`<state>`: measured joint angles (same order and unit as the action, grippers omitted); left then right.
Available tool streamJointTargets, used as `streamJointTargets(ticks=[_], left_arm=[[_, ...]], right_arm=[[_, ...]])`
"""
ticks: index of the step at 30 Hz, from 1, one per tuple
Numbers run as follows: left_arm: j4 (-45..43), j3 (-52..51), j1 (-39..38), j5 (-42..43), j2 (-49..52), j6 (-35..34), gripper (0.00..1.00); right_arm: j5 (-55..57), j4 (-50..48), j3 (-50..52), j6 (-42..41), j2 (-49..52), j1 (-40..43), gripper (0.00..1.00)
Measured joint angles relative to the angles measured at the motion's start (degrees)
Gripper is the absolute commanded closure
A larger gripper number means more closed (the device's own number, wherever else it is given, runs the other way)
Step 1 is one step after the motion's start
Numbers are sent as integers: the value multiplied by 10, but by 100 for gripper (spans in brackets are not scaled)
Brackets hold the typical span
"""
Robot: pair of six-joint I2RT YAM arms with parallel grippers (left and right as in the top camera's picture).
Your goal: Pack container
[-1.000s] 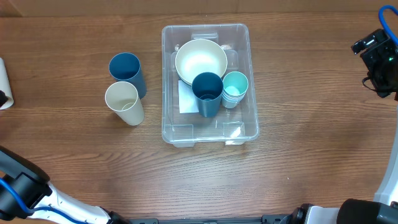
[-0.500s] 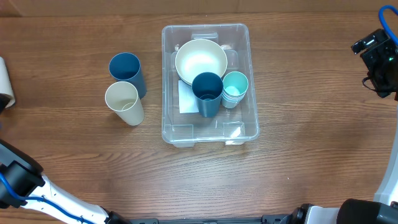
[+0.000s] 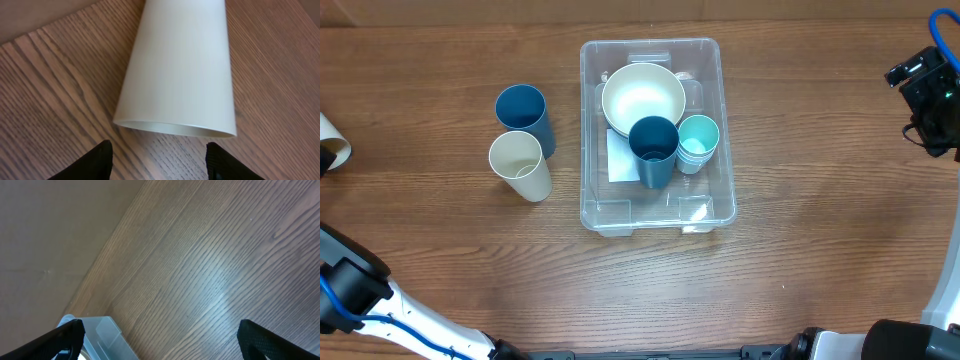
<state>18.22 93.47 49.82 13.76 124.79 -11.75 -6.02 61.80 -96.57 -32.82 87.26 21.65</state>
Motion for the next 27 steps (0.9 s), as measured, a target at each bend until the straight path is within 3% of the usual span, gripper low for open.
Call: streamJointTargets(ticks=[8, 19, 27], left_arm=[[9, 0, 0, 2, 0, 49, 40], [26, 0, -21, 3, 0, 66, 41], [76, 0, -33, -17, 0, 151, 50]], right_arm=[[0, 0, 0, 0, 0, 0, 0], [0, 0, 0, 0, 0, 0, 0], [0, 0, 0, 0, 0, 0, 0]])
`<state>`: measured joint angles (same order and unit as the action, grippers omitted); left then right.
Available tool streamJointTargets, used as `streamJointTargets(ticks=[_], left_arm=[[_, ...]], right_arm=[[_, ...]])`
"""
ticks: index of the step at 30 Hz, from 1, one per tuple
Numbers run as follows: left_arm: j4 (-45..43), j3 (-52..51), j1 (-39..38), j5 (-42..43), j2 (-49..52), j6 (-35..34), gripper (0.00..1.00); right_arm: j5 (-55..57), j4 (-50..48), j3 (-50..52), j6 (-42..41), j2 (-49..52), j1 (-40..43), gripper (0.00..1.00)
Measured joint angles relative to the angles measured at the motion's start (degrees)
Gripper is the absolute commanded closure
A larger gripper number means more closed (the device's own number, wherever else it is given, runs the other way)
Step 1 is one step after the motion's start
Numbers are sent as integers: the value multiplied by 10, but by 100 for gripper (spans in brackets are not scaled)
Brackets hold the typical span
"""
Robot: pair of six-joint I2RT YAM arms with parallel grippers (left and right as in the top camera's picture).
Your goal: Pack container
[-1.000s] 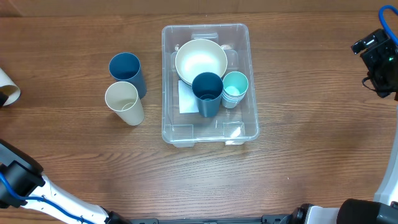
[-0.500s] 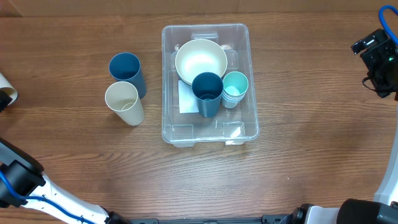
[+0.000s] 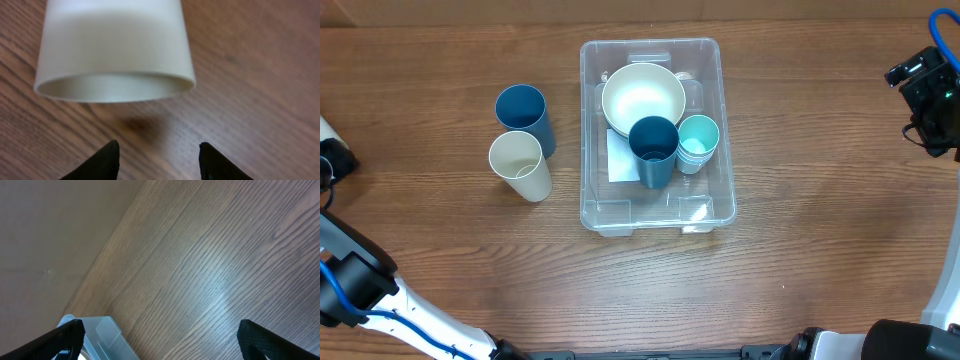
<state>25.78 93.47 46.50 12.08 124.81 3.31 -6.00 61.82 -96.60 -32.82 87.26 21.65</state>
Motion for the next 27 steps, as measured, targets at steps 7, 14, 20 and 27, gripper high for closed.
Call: streamJointTargets(ticks=[7, 14, 20, 27], left_arm=[[36, 0, 0, -15, 0, 104, 45], [31, 0, 0, -93, -43, 165, 37], [14, 0, 0, -146, -86, 226, 32], [4, 0, 0, -172, -87, 274, 32]], right_arm=[[0, 0, 0, 0, 0, 0, 0], [0, 0, 0, 0, 0, 0, 0], [0, 0, 0, 0, 0, 0, 0], [0, 0, 0, 0, 0, 0, 0]])
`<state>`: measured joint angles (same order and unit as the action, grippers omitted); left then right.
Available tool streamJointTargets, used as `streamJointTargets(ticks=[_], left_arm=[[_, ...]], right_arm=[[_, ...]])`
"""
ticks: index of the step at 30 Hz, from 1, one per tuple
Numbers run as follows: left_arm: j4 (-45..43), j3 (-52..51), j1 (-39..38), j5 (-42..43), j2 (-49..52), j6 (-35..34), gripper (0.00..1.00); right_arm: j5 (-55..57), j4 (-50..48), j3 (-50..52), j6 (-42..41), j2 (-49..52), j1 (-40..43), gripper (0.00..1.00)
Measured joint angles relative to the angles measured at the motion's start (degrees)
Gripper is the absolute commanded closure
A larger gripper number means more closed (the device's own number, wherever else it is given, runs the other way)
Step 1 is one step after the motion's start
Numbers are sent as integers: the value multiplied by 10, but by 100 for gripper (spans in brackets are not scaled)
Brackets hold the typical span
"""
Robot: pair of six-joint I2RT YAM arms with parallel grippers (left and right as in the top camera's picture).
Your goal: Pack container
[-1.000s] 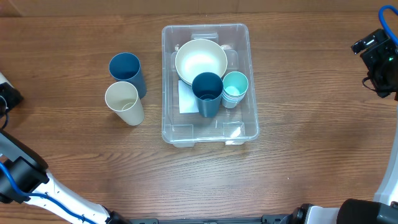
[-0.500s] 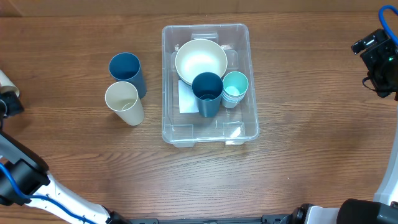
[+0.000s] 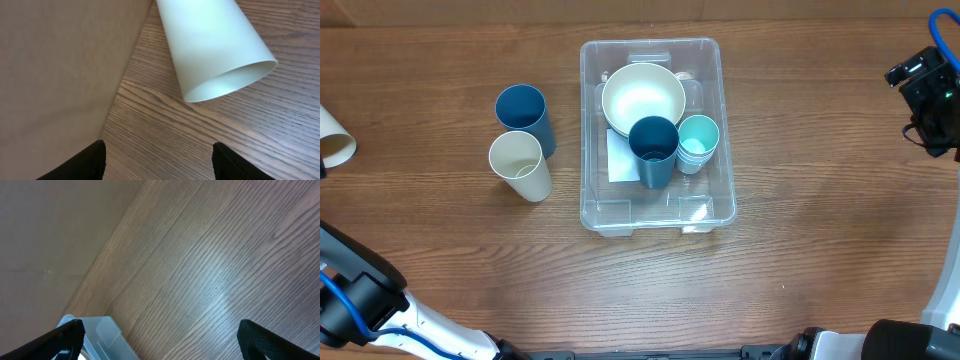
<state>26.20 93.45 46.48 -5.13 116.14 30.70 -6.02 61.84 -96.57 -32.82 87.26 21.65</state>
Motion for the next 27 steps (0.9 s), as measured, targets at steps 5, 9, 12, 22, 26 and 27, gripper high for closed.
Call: streamJointTargets(ticks=[5, 9, 12, 22, 26, 27], left_arm=[[-26, 0, 0, -7, 2, 24, 33], [-31, 0, 0, -11, 20, 25, 32], [-35, 0, 0, -13, 41, 23, 31], [-77, 0, -43, -65, 68, 8, 27], [-95, 0, -56, -97, 82, -18, 27], [-98, 0, -56, -103, 83, -22, 28]], right_arm=[[0, -1, 0, 0, 0, 0, 0], [0, 0, 0, 0, 0, 0, 0], [0, 0, 0, 0, 0, 0, 0], [0, -1, 0, 0, 0, 0, 0], [0, -1, 0, 0, 0, 0, 0], [0, 0, 0, 0, 0, 0, 0]])
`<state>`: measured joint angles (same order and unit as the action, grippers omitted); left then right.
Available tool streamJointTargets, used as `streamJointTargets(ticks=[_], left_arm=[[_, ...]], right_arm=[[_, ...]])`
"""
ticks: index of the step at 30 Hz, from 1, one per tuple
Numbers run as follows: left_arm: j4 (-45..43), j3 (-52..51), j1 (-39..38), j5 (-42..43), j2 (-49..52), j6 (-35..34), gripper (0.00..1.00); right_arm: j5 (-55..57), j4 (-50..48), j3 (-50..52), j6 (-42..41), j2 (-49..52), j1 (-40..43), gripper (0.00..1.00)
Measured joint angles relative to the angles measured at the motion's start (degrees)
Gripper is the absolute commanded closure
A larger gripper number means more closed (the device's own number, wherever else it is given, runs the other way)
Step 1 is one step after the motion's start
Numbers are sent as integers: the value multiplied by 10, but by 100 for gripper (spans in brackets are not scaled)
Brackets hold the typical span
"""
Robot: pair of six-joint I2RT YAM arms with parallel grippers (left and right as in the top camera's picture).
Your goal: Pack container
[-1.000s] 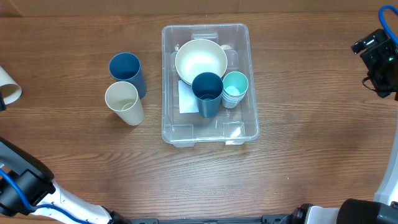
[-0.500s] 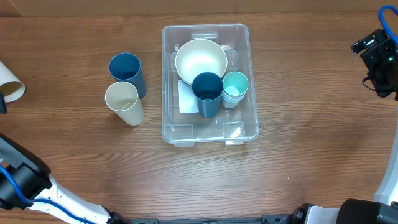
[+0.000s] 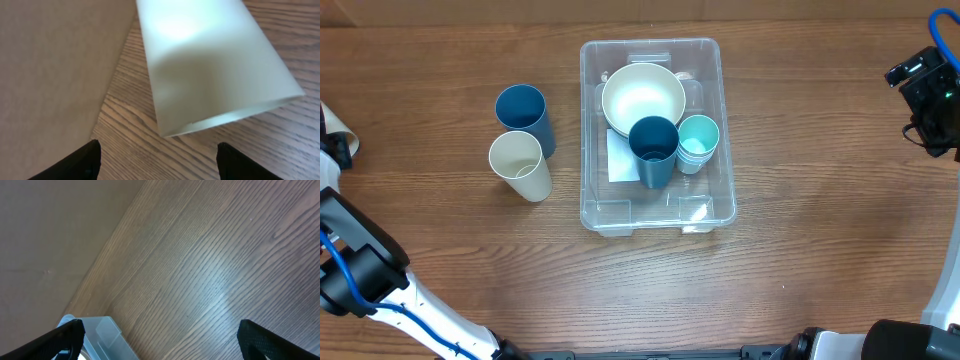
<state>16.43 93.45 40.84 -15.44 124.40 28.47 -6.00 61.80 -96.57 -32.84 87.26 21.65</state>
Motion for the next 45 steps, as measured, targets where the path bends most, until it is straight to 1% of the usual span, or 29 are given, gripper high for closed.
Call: streamJointTargets(ticks=[3, 8, 13, 20, 26, 30, 32, 36, 41, 45], left_arm=[[-6, 0, 0, -17, 0, -8, 30], [-16, 0, 0, -51, 0, -24, 39], [-28, 0, 0, -77, 0, -45, 35], [-41, 0, 0, -84, 0, -45, 35], [-37, 0, 0, -83, 3, -27, 36], [-38, 0, -4, -84, 17, -12, 34], [-48, 0, -14, -93, 43, 0, 34], [-75, 0, -27, -109, 58, 2, 33], [-84, 0, -29, -121, 58, -5, 38], [-91, 0, -29, -125, 58, -26, 41]], right_arm=[[0, 0, 0, 0, 0, 0, 0], [0, 0, 0, 0, 0, 0, 0], [0, 0, 0, 0, 0, 0, 0], [0, 0, 0, 0, 0, 0, 0], [0, 0, 0, 0, 0, 0, 0], [0, 0, 0, 0, 0, 0, 0], [0, 0, 0, 0, 0, 0, 0], [0, 0, 0, 0, 0, 0, 0], [0, 0, 0, 0, 0, 0, 0], [0, 0, 0, 0, 0, 0, 0]])
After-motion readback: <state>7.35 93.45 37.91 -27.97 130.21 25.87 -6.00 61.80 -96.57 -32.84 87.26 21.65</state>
